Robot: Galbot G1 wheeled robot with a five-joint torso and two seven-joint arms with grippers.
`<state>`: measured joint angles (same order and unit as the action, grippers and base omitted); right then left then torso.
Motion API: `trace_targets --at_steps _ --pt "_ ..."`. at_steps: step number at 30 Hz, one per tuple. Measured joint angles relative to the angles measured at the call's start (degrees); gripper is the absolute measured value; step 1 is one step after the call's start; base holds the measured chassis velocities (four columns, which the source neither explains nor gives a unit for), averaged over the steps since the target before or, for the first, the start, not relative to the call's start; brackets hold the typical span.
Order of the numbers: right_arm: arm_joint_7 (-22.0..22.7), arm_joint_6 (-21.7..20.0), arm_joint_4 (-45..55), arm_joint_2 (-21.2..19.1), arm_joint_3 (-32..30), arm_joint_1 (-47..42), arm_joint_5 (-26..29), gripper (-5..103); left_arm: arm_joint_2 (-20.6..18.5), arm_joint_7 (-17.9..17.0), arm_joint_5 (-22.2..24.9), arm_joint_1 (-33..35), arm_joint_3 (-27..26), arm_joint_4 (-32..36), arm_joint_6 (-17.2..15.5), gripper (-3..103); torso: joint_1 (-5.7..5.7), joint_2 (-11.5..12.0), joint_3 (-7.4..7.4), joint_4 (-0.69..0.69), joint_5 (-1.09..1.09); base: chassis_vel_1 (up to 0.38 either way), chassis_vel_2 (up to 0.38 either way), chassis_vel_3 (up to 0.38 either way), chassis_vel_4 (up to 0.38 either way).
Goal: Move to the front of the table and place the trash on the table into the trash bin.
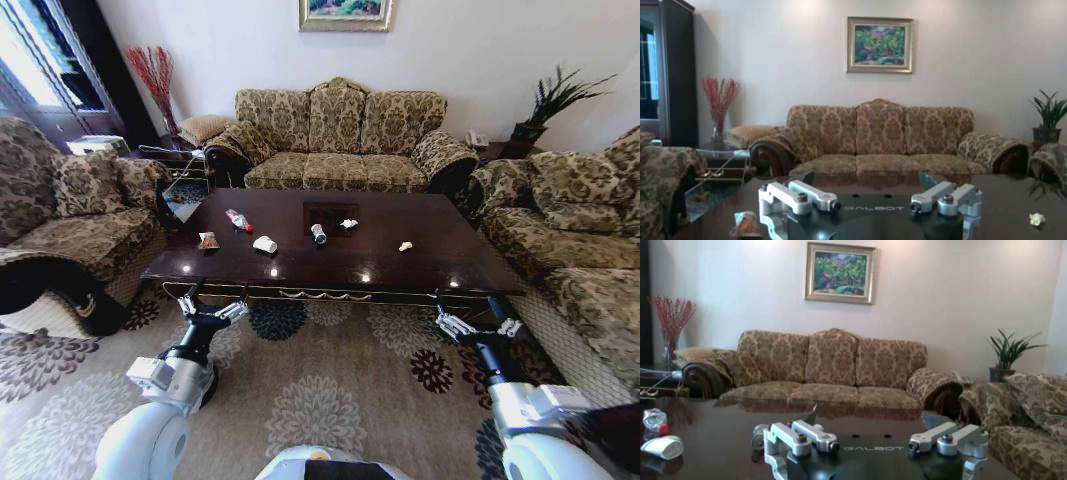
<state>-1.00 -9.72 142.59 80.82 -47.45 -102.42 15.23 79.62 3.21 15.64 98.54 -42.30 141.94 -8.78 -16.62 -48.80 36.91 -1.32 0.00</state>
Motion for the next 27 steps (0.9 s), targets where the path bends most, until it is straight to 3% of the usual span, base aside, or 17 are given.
trace_targets --at_steps 16,27 --pt "-0.02 2.66 -2.19 1.21 0.05 -0.74 -1.75 100 0.16 0.16 -0.45 0.39 0.01 -0.34 0.41 100 0.0 0.0 0.0 0.0 -0.01 0.015 0.015 -0.013 -0.011" --pt "-0.64 3.55 -2.5 1.87 1.68 -0.82 -4.56 100 1.24 0.71 -0.87 1.96 -0.61 -0.8 2.67 100 0.0 0.0 0.0 0.01 0.01 0.201 0.175 -0.211 -0.202"
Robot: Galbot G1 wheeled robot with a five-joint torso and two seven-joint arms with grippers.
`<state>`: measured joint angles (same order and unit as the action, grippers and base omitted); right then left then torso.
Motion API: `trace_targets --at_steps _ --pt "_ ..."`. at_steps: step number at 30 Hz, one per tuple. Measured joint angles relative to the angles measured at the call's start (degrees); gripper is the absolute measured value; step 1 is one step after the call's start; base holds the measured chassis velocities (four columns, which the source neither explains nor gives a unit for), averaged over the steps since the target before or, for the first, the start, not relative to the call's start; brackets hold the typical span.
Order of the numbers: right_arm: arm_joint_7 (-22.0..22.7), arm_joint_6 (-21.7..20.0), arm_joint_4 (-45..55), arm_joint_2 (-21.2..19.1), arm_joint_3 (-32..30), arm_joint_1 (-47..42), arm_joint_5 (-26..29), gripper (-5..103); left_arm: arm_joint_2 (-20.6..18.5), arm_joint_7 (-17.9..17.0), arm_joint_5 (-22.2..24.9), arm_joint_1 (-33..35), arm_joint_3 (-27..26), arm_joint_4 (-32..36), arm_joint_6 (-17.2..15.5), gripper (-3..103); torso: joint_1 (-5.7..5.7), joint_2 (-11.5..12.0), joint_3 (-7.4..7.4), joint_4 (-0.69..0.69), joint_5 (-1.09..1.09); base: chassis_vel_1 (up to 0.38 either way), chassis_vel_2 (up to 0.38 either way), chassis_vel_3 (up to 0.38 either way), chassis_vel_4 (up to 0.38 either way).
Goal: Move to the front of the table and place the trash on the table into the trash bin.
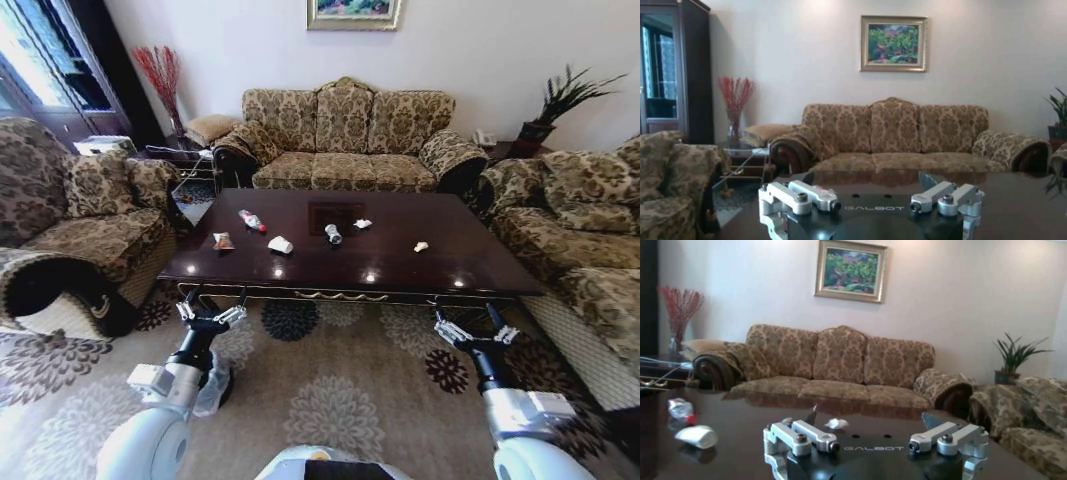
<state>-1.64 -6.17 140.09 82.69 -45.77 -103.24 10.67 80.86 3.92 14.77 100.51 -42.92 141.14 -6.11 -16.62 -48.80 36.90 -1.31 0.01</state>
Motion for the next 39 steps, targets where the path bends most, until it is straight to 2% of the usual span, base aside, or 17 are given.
trace_targets --at_steps 6,10,12,15,18,19,21,28,39 --pt "-0.12 -0.55 0.35 -0.13 0.43 0.39 -0.52 100 0.34 0.06 0.08 0.21 -0.25 -0.15 0.62 100 0.0 0.0 0.0 -0.01 -0.03 0.307 0.281 -0.295 -0.278" --pt "-0.21 -0.57 0.59 -0.12 0.5 0.27 -0.87 100 0.74 0.13 0.09 0.31 -0.21 -0.36 0.91 100 0.0 0.0 0.0 0.0 0.03 0.321 0.338 -0.325 -0.327" --pt "-0.23 -0.33 0.59 -0.09 0.44 0.18 -0.94 100 0.82 0.14 0.1 0.1 -0.12 -0.74 1.04 100 0.0 0.0 0.0 -0.01 -0.05 0.354 0.392 -0.357 -0.372" --pt "-0.7 0.68 0.3 -0.04 0.37 0.23 -0.82 100 0.68 0.06 0.13 -0.37 0.02 -1.19 1.05 100 -0.01 0.0 0.0 -0.01 0.01 0.35 0.366 -0.354 -0.38" --pt "-0.79 1.04 0.07 -0.05 0.36 0.34 -0.73 100 0.58 -0.08 0.15 -0.68 0.1 -1.35 1.05 100 0.0 0.0 0.0 -0.01 -0.03 0.322 0.339 -0.334 -0.29" --pt "-0.79 1.11 -0.11 -0.06 0.37 0.49 -0.66 100 0.45 -0.17 0.18 -0.89 0.15 -1.51 1.02 100 -0.01 0.0 0.0 0.02 0.03 0.262 0.281 -0.223 -0.219" --pt "-0.79 1.13 -0.17 -0.06 0.39 0.58 -0.61 100 0.4 -0.23 0.19 -0.96 0.14 -1.56 0.98 100 -0.01 0.0 0.0 0.0 0.06 0.217 0.133 -0.163 -0.176" --pt "-0.76 1.14 -0.27 -0.11 0.37 0.62 -0.55 100 0.43 -0.23 0.23 -0.99 0.23 -1.57 0.92 100 0.0 0.0 0.0 0.0 -0.07 0.029 0.009 -0.024 -0.035" --pt "-0.74 1.14 -0.29 -0.11 0.36 0.63 -0.51 100 0.39 -0.26 0.24 -0.99 0.21 -1.57 0.87 100 0.0 0.0 0.0 -0.01 0.0 -0.032 -0.029 0.021 0.018"
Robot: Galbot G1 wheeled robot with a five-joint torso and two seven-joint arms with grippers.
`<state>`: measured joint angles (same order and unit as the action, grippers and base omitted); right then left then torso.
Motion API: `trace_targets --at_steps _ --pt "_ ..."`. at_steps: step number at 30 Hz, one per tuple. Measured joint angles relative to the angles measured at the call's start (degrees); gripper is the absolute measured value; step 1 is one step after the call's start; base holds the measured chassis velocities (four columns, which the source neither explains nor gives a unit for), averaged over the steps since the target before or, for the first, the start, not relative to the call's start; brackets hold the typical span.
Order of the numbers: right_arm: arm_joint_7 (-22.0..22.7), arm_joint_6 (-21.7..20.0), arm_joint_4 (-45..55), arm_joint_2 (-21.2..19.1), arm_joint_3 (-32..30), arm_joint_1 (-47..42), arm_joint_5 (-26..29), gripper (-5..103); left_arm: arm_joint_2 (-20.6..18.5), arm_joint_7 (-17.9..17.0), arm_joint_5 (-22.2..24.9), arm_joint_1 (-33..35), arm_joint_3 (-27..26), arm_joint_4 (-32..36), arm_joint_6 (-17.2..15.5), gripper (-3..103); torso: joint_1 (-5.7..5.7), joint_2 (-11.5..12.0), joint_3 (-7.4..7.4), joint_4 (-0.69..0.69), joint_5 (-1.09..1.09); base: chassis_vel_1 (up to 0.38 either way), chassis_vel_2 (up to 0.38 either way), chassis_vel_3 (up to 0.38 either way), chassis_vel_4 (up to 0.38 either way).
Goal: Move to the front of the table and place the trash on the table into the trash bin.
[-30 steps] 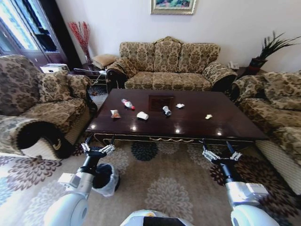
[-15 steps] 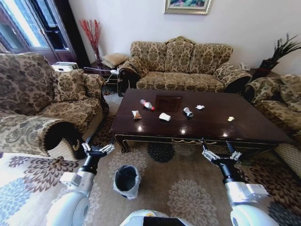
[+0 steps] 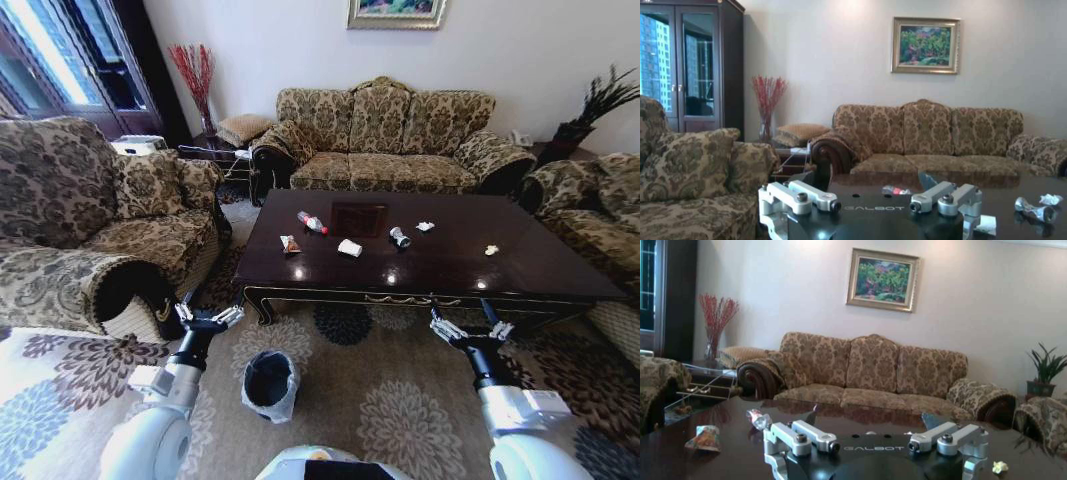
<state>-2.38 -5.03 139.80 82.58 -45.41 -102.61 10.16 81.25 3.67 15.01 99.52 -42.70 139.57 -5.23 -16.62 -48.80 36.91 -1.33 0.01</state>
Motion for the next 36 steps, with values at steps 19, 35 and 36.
trace_targets --at_steps 19,35,36 --pt "0.05 -0.02 0.0 0.0 -0.01 -0.01 0.08 100 -0.01 0.0 0.0 0.01 0.01 0.01 -0.06 100 0.0 0.0 0.0 0.01 -0.01 0.0 0.0 0.0 0.0" --pt "0.05 -0.03 0.01 0.0 -0.02 -0.01 0.08 100 -0.01 0.0 0.0 0.01 0.01 0.03 -0.07 100 0.0 0.0 0.0 0.01 -0.01 0.0 0.0 0.0 0.0" --pt "0.05 -0.03 0.01 0.0 -0.01 -0.01 0.08 100 -0.01 0.0 0.0 0.01 0.01 0.03 -0.07 100 0.0 0.0 0.0 0.01 -0.01 0.0 0.0 0.0 0.0"
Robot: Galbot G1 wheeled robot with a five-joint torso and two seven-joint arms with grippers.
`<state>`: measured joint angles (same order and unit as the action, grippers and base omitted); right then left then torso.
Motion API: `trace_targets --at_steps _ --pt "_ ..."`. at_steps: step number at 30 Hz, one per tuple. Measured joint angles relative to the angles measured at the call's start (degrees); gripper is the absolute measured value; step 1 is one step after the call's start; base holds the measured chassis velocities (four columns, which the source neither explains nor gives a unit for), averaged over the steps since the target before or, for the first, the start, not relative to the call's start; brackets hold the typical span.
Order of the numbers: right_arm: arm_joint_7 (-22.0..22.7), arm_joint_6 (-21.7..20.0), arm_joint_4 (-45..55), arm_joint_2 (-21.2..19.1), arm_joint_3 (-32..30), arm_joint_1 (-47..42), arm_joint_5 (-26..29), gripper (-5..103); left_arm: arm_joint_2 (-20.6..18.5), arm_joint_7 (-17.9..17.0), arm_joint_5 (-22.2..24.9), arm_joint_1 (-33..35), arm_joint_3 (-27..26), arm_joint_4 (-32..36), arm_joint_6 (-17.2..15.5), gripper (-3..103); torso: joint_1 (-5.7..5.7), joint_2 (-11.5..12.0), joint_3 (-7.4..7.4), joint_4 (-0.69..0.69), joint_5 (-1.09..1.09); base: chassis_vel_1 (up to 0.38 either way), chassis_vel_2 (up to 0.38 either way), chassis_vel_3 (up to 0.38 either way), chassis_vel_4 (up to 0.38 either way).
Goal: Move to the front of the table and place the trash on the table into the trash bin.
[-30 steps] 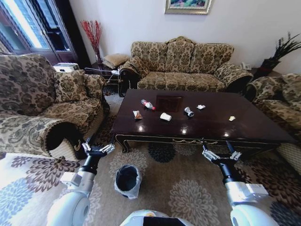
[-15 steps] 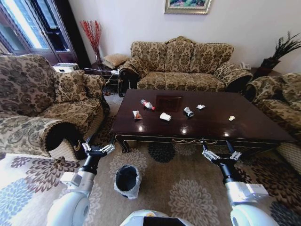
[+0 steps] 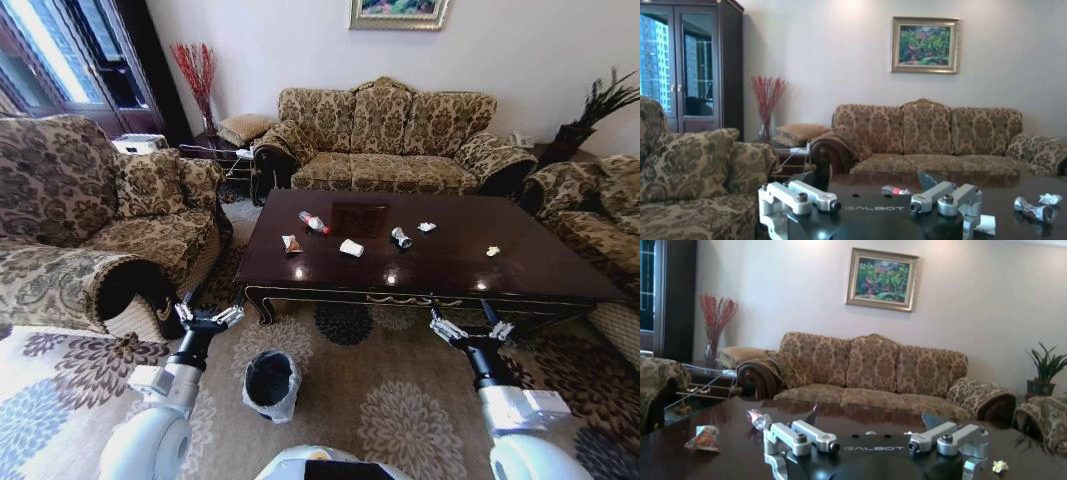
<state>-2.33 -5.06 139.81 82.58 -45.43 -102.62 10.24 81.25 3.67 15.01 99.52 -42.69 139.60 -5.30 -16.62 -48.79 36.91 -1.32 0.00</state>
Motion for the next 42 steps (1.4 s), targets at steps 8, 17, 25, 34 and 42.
trace_targets --at_steps 8,17,25,34,42 --pt "0.0 0.0 0.0 0.0 0.0 0.0 0.0 100 0.0 0.0 0.0 0.0 0.0 0.0 0.0 100 0.0 0.0 0.0 0.0 0.0 0.0 0.0 0.0 0.0" --pt "-1.57 -2.75 0.93 -0.59 -3.46 1.05 3.68 100 -0.31 -3.92 0.97 -0.06 -0.18 0.72 -0.74 100 0.0 0.0 0.0 0.01 0.01 0.0 0.0 0.0 0.0" --pt "-2.08 -2.27 0.63 -0.45 -3.73 1.43 6.21 100 -0.87 -6.78 3.6 0.07 -0.74 1.2 -0.81 100 0.0 0.0 0.0 -0.01 0.0 0.0 0.0 0.0 0.0" --pt "-1.22 -1.88 1.65 0.38 -3.78 0.76 6.44 100 0.62 -1.11 -5.45 -2.45 2.12 -24.38 7.85 100 0.0 0.0 0.0 -0.02 0.04 0.0 0.0 0.0 0.0" --pt "-0.9 -1.01 2.19 0.53 -4.27 0.73 6.47 100 1.71 1.46 -7.43 -5.39 4.94 -43.56 11.26 100 0.0 0.0 0.0 -0.02 0.0 0.0 0.0 0.0 0.0"
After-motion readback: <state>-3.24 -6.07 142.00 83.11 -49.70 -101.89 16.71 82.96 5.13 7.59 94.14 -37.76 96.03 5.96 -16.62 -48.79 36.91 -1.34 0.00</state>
